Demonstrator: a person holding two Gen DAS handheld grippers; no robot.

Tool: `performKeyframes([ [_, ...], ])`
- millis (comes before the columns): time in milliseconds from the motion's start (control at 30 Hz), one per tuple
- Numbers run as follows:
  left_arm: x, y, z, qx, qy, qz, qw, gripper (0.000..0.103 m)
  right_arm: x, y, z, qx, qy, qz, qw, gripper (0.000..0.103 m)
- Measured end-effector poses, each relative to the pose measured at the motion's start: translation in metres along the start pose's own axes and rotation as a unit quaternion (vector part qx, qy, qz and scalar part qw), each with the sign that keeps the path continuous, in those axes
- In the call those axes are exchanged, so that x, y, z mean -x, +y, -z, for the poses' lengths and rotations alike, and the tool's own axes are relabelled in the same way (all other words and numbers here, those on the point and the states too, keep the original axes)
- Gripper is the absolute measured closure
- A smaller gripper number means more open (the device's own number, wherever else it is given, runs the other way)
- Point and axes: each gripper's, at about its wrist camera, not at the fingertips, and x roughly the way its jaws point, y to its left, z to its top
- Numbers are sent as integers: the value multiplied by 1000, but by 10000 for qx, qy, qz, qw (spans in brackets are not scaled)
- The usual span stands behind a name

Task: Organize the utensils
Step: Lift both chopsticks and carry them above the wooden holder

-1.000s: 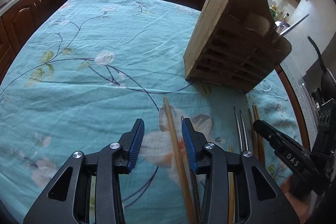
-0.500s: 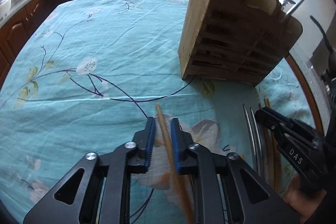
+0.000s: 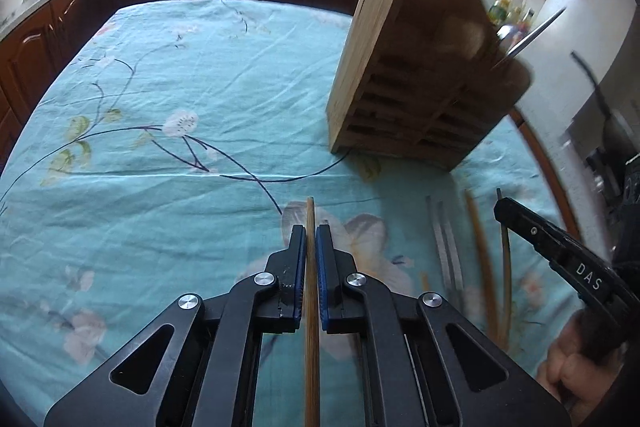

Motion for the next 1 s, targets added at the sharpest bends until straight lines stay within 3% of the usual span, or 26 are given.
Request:
performKeyframes([
  [200,60,-1,5,96,-501,408,9979,99,53,12,-2,76,-440,-311,9985,98],
  [533,137,-13,8,-38,-1225,700,9900,99,115,34,-9,190,-1121,-557,9920,98],
  [1000,176,-23,1,-138,-1687,789,9824,99,159,27,-23,221,-1712,-558,9834,98],
])
